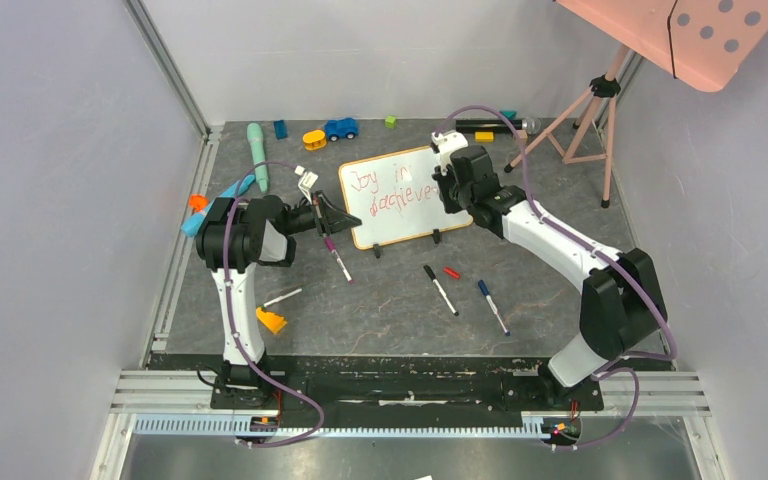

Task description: Write a sentence on the whiteboard

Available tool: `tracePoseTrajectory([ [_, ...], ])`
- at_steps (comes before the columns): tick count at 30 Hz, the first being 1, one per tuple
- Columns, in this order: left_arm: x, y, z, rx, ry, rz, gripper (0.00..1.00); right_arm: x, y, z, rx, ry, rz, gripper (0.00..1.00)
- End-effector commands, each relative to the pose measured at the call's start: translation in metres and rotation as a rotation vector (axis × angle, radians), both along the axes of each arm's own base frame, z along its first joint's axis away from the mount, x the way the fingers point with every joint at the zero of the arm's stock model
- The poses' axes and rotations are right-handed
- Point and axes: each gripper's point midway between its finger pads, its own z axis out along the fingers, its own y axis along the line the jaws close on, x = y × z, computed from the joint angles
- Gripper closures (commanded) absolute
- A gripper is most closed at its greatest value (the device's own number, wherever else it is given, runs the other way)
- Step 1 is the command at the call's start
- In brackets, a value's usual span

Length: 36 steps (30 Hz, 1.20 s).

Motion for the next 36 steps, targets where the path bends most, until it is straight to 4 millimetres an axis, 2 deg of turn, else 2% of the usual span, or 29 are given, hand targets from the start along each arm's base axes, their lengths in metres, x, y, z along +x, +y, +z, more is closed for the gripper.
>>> tracePoseTrajectory([
  [1, -0.024, -0.006, -0.02, 0.029, -0.05, -0.113, 0.98, 0.003, -0.002, 0.005, 0.017, -0.036, -0.012, 1.0],
  [21, -0.024, -0.006, -0.02, 0.029, -0.049, -0.114, 0.98, -0.006, -0.008, -0.013, -0.004, 0.0, -0.014, 1.0],
  [36, -0.024, -0.006, -0.02, 0.029, -0.05, -0.115, 0.98, 0.017, -0.002, 0.013, 0.004, -0.058, -0.028, 1.0],
])
